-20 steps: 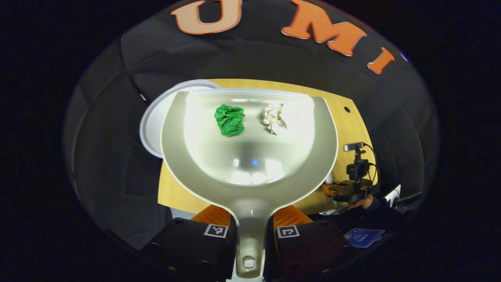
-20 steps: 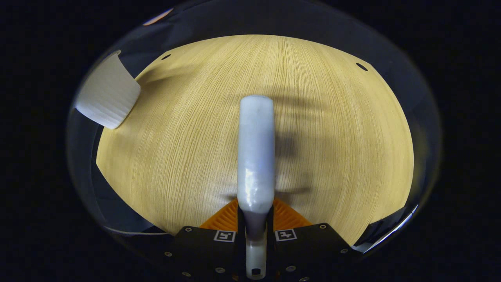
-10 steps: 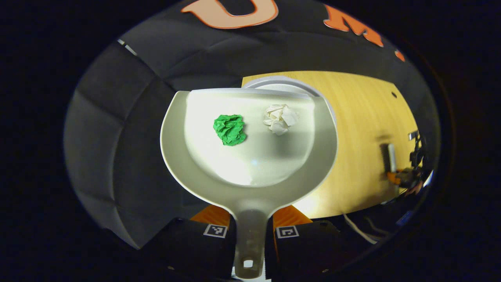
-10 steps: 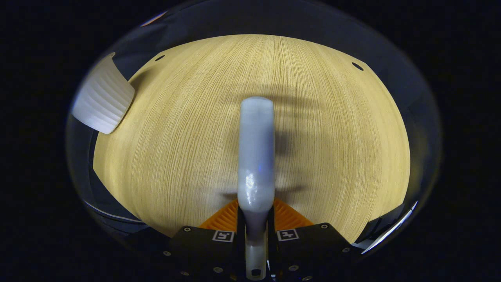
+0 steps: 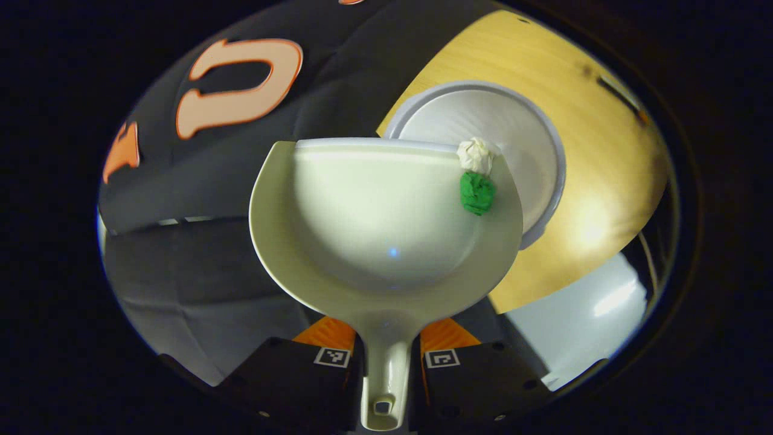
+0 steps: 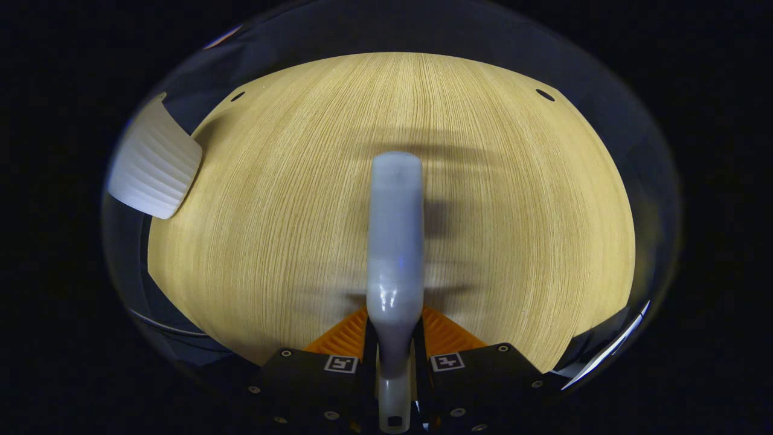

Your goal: Pick up the small broom and dustpan from the desktop, sweep the trash into the dustpan with the broom, and then empty the trash into the garbage bin.

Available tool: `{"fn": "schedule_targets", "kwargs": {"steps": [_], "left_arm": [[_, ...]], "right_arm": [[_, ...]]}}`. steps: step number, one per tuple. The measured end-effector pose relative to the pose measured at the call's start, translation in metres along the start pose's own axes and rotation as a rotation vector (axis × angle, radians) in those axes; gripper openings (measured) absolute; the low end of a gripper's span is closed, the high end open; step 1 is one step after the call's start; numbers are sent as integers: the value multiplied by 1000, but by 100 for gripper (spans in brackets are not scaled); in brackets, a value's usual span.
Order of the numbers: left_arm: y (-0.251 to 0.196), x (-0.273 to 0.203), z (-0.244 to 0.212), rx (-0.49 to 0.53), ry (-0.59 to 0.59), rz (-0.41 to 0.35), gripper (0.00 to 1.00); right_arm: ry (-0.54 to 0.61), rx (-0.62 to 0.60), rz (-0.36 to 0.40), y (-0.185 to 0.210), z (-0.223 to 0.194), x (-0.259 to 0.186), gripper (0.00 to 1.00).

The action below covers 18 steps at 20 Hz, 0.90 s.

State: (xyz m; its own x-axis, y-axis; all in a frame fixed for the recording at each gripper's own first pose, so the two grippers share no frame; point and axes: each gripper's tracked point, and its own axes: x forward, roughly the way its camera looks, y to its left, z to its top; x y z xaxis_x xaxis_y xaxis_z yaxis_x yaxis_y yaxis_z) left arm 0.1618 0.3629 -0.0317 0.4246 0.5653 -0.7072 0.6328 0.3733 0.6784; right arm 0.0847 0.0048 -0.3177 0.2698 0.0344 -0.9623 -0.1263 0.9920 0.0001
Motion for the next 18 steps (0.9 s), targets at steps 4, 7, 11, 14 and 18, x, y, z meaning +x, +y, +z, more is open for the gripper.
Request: {"fn": "schedule_targets", "kwargs": {"steps": [4, 7, 11, 14, 18], "left_arm": [[17, 9, -10, 137, 4, 103, 30], [-5, 10, -14, -7, 2, 15, 30], [-50, 10, 1, -436, -51, -201, 31], [-78, -5, 37, -671, -100, -311, 31], [-118, -31, 103, -839, -167, -516, 31]], "right_arm": [[0, 0, 2, -1, 0, 0, 29], [-3, 0, 1, -1, 0, -1, 29], [-3, 16, 8, -1, -3, -2, 29], [6, 31, 32, 4, -3, -2, 35], [-30, 22, 31, 7, 4, -6, 39]]}}
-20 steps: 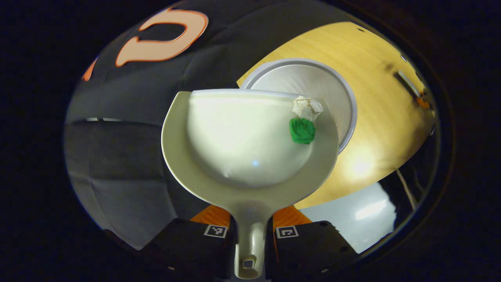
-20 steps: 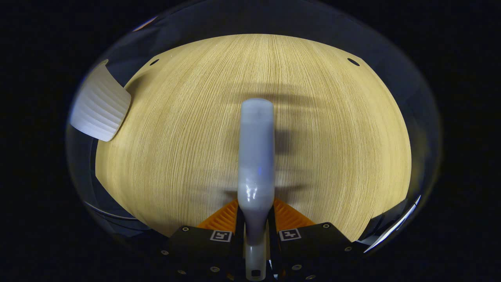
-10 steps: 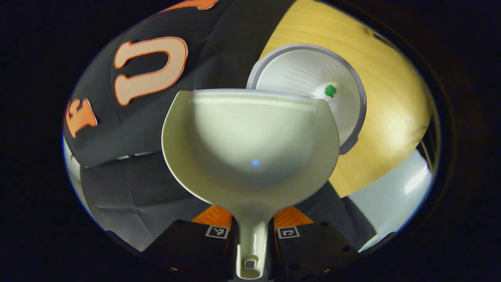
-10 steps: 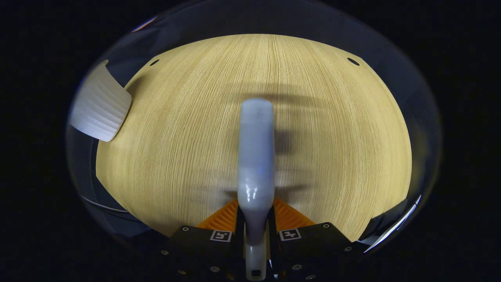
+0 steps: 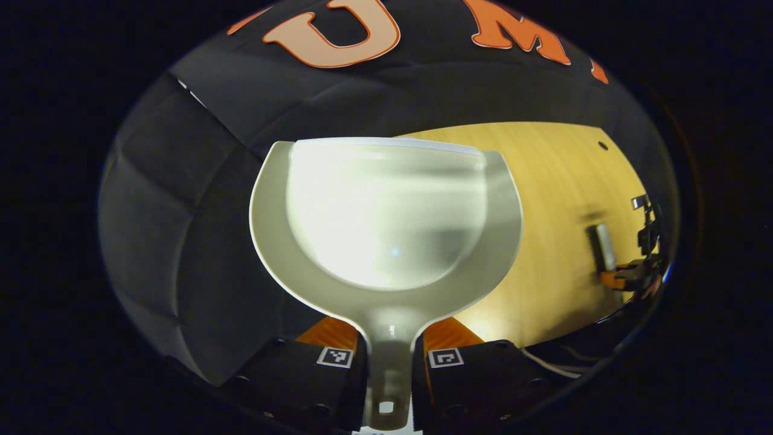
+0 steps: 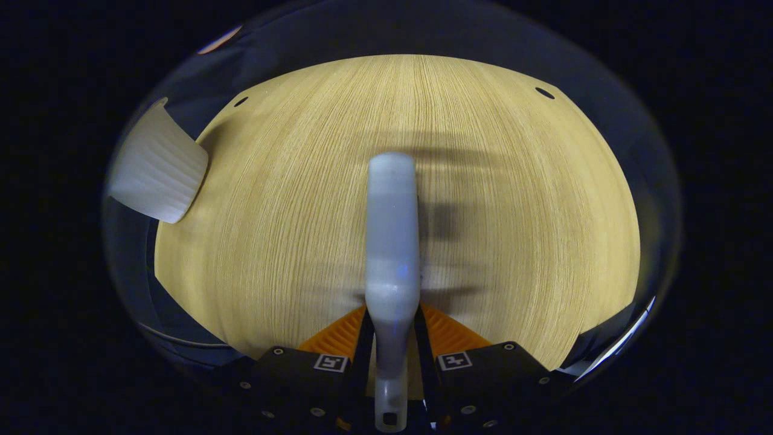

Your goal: Pick up the small broom and dustpan from the desktop, sweep the trash into the dustpan with the broom, and then empty the trash into the garbage bin.

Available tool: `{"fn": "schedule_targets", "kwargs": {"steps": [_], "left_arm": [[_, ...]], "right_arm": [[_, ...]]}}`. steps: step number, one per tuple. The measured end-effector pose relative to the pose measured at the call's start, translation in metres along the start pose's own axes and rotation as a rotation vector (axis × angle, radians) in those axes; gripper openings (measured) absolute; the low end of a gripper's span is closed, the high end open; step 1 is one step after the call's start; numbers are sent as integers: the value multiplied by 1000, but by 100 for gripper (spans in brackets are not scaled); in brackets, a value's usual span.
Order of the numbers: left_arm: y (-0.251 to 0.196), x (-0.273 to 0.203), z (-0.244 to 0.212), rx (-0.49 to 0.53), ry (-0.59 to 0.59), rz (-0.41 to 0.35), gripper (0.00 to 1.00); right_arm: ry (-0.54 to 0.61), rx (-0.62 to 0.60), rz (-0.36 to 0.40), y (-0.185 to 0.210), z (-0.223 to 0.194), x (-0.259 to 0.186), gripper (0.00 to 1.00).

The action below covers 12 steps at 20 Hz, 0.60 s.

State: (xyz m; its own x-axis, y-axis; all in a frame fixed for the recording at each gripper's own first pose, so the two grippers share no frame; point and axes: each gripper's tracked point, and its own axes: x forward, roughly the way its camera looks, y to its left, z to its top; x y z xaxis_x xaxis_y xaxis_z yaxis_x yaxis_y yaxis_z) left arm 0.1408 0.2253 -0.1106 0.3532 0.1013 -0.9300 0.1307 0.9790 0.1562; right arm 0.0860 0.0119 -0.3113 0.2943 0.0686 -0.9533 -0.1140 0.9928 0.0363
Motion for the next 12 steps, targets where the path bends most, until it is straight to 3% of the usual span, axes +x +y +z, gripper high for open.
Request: {"fn": "schedule_targets", "kwargs": {"steps": [5, 8, 12], "left_arm": [[-88, -4, 12, -85, -32, -218, 31], [-101, -10, 13, -89, -51, -320, 31], [-121, -12, 15, -58, -51, -395, 31]], "right_arm": [[-27, 6, -3, -3, 3, -6, 53], [-29, 28, 0, -6, 1, -9, 59], [-22, 53, 22, -4, -2, -12, 59]]}}
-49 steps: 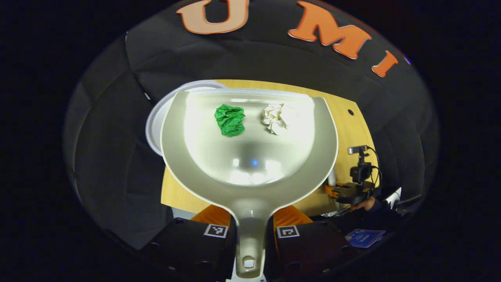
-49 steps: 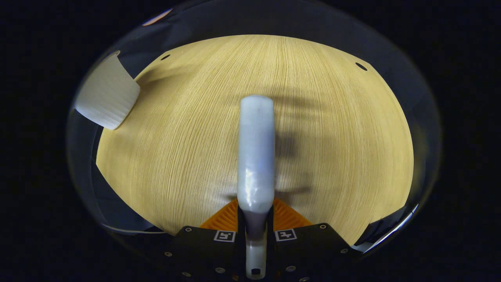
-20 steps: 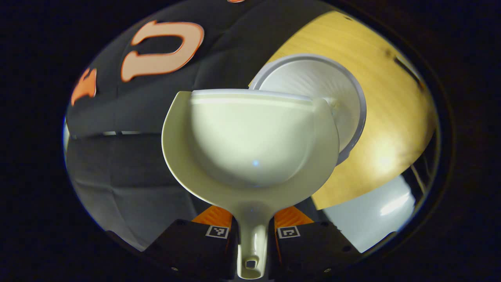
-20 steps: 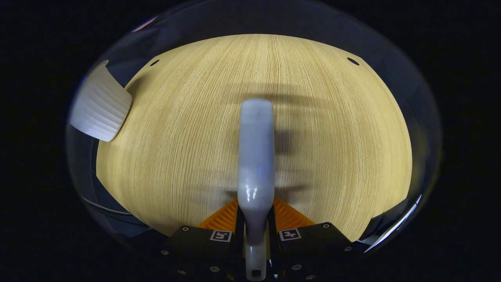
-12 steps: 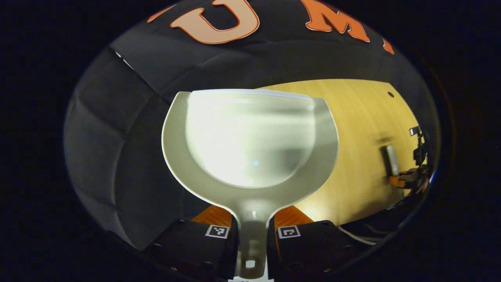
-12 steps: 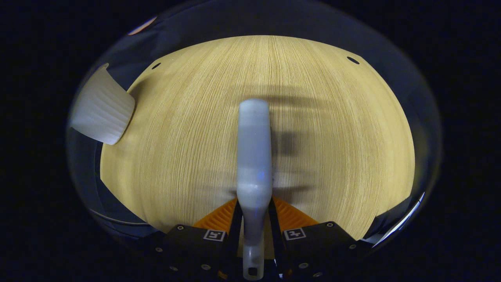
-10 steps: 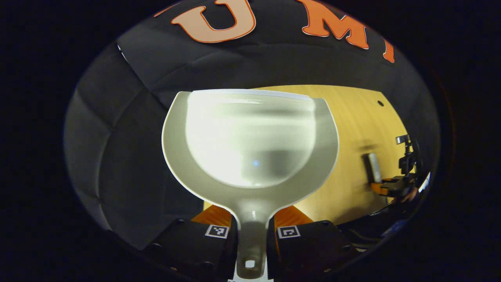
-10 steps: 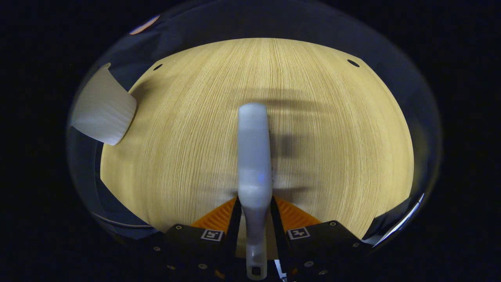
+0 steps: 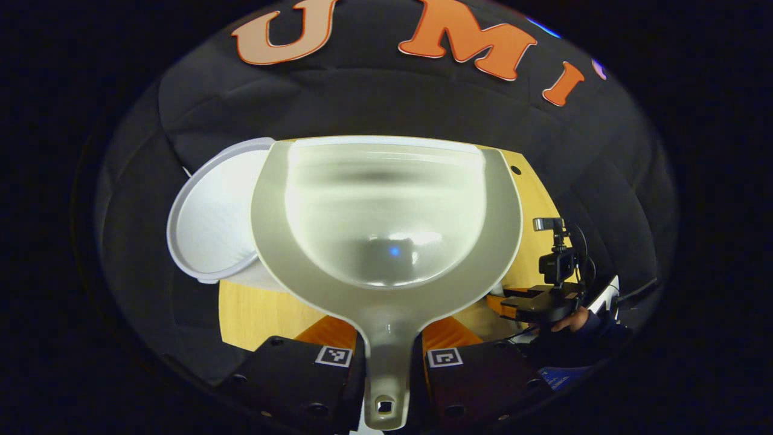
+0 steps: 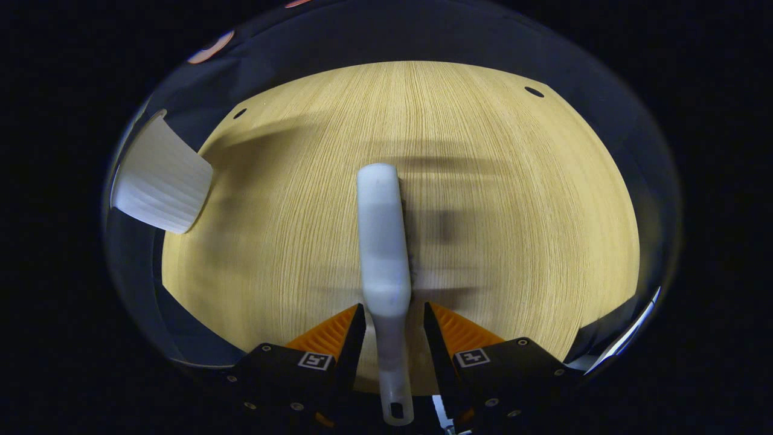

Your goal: Pick up the small broom and dustpan from the desktop, sweep the trash into the dustpan with the broom, and then empty the trash into the garbage bin.

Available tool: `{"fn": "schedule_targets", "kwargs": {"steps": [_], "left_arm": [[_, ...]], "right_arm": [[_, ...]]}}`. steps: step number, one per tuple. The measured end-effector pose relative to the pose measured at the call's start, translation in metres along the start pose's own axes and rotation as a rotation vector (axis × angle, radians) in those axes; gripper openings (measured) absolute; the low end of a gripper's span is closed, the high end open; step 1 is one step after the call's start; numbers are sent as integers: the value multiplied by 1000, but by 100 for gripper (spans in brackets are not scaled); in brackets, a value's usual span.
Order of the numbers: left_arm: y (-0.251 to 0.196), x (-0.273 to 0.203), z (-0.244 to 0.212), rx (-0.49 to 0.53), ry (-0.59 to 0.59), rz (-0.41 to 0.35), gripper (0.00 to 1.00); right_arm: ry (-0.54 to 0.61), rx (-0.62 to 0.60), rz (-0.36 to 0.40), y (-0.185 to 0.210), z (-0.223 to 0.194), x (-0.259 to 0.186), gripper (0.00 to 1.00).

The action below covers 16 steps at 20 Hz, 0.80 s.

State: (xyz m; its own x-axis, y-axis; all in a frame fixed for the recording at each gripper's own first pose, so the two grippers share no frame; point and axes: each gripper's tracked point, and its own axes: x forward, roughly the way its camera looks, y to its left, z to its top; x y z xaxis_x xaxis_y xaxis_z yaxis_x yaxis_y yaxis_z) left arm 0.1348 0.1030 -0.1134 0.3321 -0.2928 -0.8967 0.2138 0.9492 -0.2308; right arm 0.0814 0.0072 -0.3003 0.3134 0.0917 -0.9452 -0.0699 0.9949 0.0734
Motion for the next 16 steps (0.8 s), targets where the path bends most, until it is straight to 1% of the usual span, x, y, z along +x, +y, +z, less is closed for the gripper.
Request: {"fn": "schedule_targets", "kwargs": {"steps": [4, 6, 8, 12, 13, 14, 16], "left_arm": [[-11, 10, -5, 41, 12, -12, 31], [-15, 20, -16, 58, 50, -29, 31], [-18, 40, -25, 63, 81, -23, 31], [-17, 93, -44, -6, 133, -11, 31], [-16, 106, -49, -13, 147, -13, 31], [-13, 117, -56, -17, 165, -11, 31], [-13, 140, -70, -25, 205, -10, 31]], "right_arm": [[13, 21, 46, 9, -4, -6, 59], [22, 24, 67, 12, -7, -7, 59], [43, 29, 93, 18, -13, -9, 59], [69, 19, 120, 24, -21, -9, 60], [70, 21, 134, 26, -23, -9, 51], [73, 22, 145, 29, -24, -9, 61], [71, 8, 158, 36, -25, -9, 62]]}}
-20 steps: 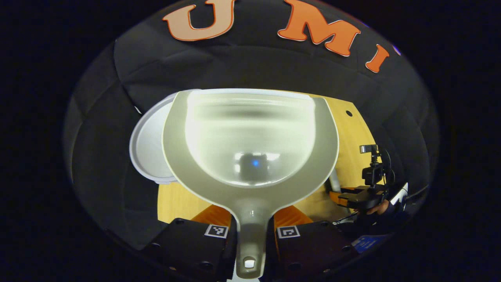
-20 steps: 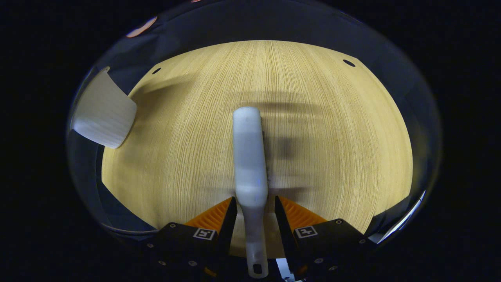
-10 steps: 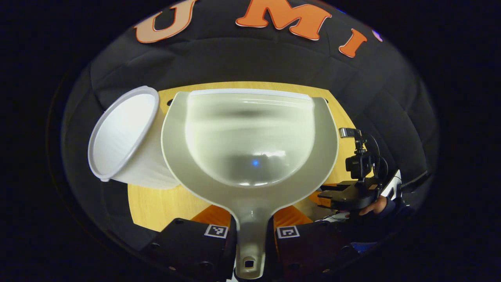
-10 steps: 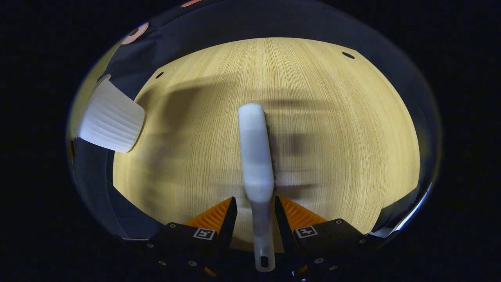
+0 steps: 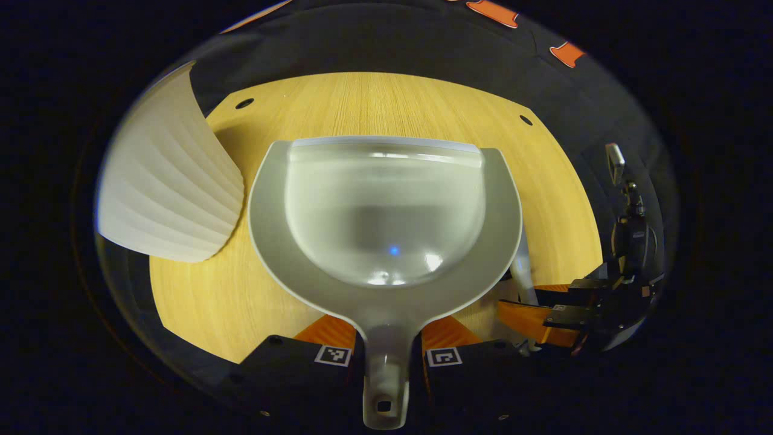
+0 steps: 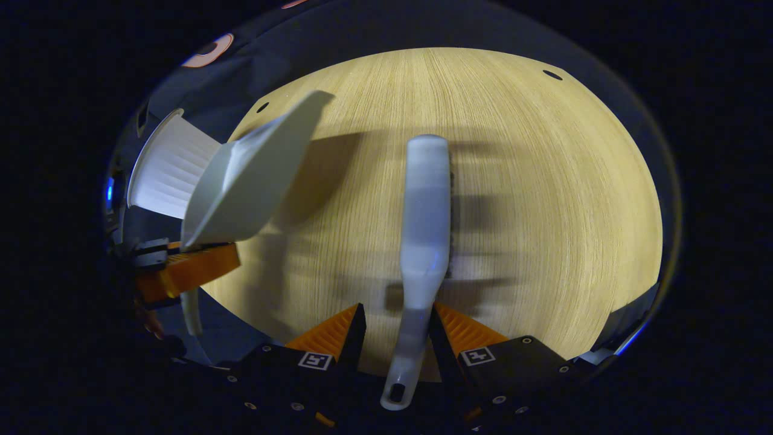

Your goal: Pick up the small broom and dustpan from the desktop, sweep the trash into the dustpan with the broom, and then empty the trash into the garbage bin.

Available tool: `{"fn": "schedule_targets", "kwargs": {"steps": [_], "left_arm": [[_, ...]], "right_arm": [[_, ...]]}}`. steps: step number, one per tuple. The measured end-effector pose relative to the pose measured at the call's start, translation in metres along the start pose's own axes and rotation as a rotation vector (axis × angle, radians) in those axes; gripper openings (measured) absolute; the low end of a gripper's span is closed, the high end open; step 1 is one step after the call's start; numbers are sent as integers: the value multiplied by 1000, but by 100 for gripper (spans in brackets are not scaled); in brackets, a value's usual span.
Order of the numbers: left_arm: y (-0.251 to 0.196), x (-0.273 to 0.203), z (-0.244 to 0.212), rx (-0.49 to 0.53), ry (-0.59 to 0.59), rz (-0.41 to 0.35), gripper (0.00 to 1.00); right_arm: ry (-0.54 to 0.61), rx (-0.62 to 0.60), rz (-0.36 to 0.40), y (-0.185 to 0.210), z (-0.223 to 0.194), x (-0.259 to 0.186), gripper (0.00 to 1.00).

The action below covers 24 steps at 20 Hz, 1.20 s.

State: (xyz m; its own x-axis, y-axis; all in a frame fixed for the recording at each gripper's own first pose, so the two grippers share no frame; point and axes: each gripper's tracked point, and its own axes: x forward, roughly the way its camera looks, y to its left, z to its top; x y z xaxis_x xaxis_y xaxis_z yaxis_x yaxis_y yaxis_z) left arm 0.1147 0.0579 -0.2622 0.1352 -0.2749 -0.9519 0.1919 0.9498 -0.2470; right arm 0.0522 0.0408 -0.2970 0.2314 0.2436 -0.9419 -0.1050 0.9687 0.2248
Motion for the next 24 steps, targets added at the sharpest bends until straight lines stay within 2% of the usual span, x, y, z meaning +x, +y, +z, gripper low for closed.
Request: {"fn": "schedule_targets", "kwargs": {"steps": [5, 10, 16, 17, 19, 20, 21, 22, 24], "left_arm": [[1, 30, -4, -14, 71, 20, 31], [0, 42, -10, -32, 72, 17, 31], [1, 49, -10, 10, 70, 75, 34], [-3, 48, -10, 3, 71, 63, 35], [-7, 46, -14, -6, 82, 66, 39], [-8, 45, -16, -6, 81, 69, 53], [-9, 40, -14, 2, 72, 68, 61], [-9, 34, -11, 1, 63, 76, 77], [-12, 21, -3, -5, 41, 63, 83]], "right_arm": [[4, -6, -20, -3, 2, 2, 63], [-1, 16, -27, -7, 4, 3, 63], [-15, 24, -38, -10, 7, 5, 63], [-20, 26, -38, -10, 8, 4, 63], [-31, 33, -41, -10, 11, 5, 72], [-36, 34, -42, -11, 12, 4, 79], [-44, 33, -45, -12, 13, 3, 81], [-52, 31, -50, -13, 14, 1, 86], [-71, 28, -61, -14, 19, -3, 92]]}}
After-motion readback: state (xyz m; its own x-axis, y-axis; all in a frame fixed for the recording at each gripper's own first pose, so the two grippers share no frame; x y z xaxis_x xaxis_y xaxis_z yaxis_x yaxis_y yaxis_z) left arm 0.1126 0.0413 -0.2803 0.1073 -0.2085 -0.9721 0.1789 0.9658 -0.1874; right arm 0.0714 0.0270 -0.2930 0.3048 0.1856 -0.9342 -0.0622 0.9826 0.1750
